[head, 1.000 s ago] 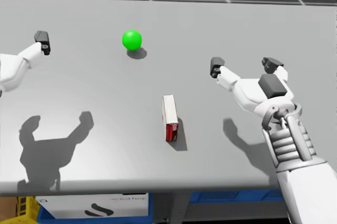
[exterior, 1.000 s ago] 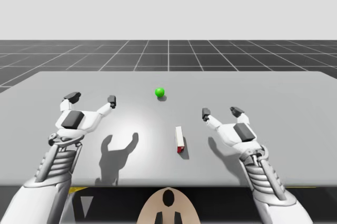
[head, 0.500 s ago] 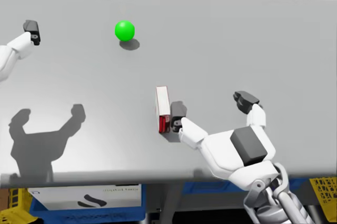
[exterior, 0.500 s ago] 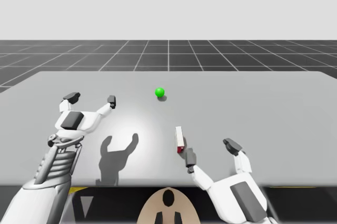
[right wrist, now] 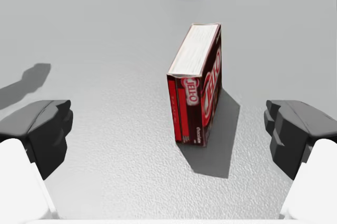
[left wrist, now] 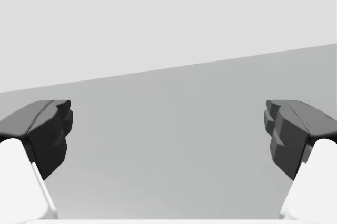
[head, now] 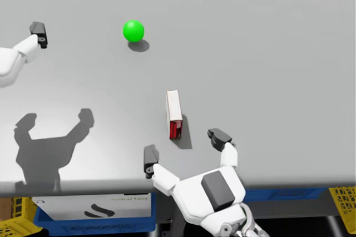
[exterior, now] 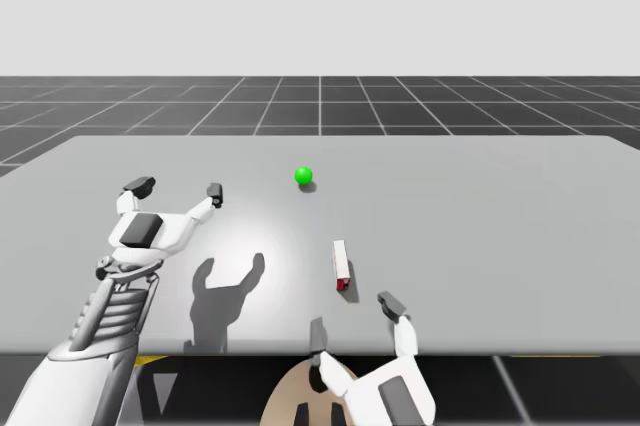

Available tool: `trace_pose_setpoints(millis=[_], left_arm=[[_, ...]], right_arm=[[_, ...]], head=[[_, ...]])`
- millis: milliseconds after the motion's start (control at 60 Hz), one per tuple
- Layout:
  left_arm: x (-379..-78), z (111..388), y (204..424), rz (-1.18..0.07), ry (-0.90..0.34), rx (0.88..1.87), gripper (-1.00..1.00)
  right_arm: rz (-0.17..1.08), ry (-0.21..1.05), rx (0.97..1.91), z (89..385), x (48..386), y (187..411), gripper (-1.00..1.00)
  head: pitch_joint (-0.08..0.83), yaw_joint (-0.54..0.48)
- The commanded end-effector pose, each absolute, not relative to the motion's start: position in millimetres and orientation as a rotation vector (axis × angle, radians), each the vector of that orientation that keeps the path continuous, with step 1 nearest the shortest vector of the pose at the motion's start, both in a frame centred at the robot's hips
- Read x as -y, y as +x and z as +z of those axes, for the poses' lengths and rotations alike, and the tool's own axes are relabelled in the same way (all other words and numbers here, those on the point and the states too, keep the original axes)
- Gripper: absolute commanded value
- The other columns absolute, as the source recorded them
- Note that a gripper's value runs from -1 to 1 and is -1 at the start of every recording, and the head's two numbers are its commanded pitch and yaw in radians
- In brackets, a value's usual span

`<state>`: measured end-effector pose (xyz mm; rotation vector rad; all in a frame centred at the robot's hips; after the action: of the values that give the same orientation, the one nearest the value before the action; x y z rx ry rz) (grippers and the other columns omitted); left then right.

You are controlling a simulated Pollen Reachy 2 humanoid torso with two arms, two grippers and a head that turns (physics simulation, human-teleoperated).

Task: Watch the red light. When it turns green, pick up the object.

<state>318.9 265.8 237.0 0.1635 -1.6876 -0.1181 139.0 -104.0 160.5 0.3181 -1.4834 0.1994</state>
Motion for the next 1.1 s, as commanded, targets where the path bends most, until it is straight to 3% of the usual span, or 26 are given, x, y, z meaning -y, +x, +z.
trace_pose_setpoints(millis=[17, 233, 500, 583, 617, 633, 667, 683, 917, 1100], left_arm=[[-265, 238, 318, -0.118, 0.161, 1.691, -1.0], [-265, 240, 318, -0.115, 0.158, 1.697, -1.0], [-264, 241, 317, -0.12, 0.155, 1.703, -1.0], [-264, 241, 317, -0.117, 0.153, 1.704, -1.0], [-264, 241, 317, -0.118, 0.153, 1.704, -1.0], [-264, 241, 317, -0.118, 0.153, 1.704, -1.0], [-263, 241, 317, -0.119, 0.153, 1.703, -1.0], [-263, 241, 317, -0.12, 0.154, 1.703, -1.0], [-262, 240, 316, -0.123, 0.155, 1.703, -1.0], [-262, 239, 317, -0.121, 0.165, 1.698, -1.0]], right_arm=[[0.089, 0.359, 1.516, 158, 70, 160, -1.0], [0.076, 0.372, 1.459, 143, 50, 203, -1.0], [0.063, 0.403, 1.371, 135, 38, 236, -1.0], [0.081, 0.413, 1.382, 139, 35, 239, -1.0], [0.085, 0.419, 1.378, 140, 36, 239, -0.76], [0.072, 0.404, 1.399, 140, 35, 238, -0.4], [0.08, 0.398, 1.403, 139, 35, 238, 0.85], [0.078, 0.4, 1.401, 139, 35, 237, 0.96], [0.073, 0.395, 1.392, 136, 37, 235, 1.0], [0.074, 0.394, 1.407, 137, 38, 234, 0.96]], head=[[0.711, -0.09], [0.708, -0.08], [0.708, -0.07], [0.708, -0.07], [0.709, -0.07], [0.709, -0.07], [0.709, -0.07], [0.709, -0.07], [0.671, -0.06], [0.479, -0.04]])
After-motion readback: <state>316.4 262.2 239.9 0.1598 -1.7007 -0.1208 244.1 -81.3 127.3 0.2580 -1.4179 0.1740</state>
